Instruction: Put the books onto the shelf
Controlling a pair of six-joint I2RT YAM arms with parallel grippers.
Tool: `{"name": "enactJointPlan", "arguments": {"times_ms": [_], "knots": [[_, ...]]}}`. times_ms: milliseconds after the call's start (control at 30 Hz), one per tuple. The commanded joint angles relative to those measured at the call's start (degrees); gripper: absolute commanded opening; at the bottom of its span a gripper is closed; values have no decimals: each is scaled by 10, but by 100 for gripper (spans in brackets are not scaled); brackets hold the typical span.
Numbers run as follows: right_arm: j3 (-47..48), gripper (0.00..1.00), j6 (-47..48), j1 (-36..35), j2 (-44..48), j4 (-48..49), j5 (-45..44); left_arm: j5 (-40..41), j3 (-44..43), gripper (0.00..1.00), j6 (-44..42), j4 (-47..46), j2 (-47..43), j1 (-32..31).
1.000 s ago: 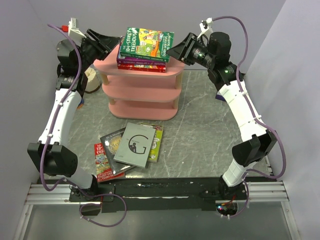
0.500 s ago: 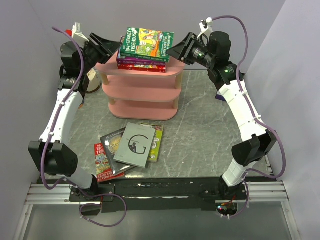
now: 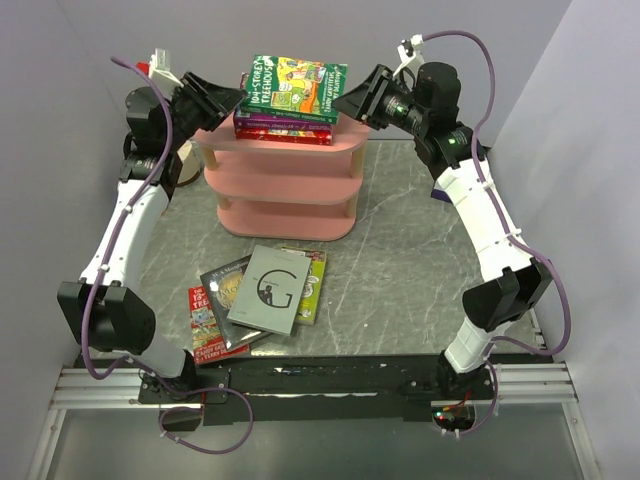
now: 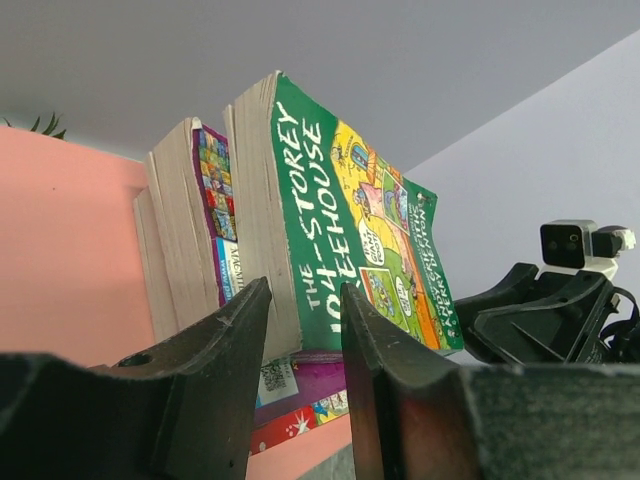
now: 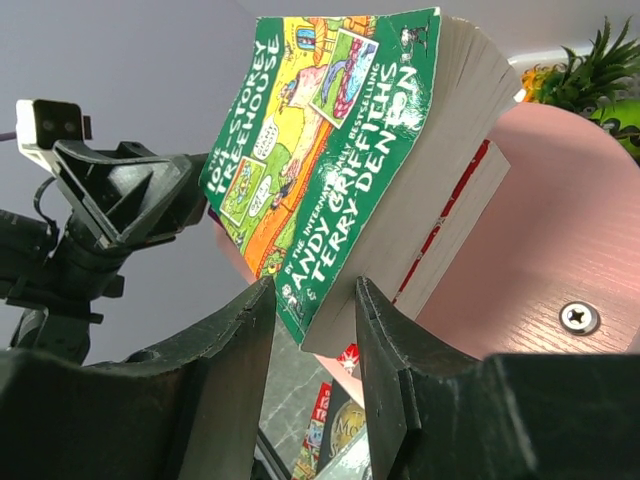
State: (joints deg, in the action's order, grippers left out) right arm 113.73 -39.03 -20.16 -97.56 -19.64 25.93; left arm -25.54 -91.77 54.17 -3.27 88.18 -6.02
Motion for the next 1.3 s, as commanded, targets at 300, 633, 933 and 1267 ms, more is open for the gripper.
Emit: {"name": "enactJointPlan", "arguments": {"times_ms": [300, 633, 933, 1267], "knots": [[41, 45, 13, -36, -13, 0, -2, -22, 31, 39, -3, -19, -57, -11], [60, 45, 14, -40, -27, -15, -4, -14, 33, 40, -10, -10, -68, -10], [109, 45, 18, -39, -54, -38, -4, -10, 20, 40, -13, -5, -64, -10], [95, 45, 18, -37, -50, -30, -3, -7, 24, 42, -14, -4, -64, -7]]}}
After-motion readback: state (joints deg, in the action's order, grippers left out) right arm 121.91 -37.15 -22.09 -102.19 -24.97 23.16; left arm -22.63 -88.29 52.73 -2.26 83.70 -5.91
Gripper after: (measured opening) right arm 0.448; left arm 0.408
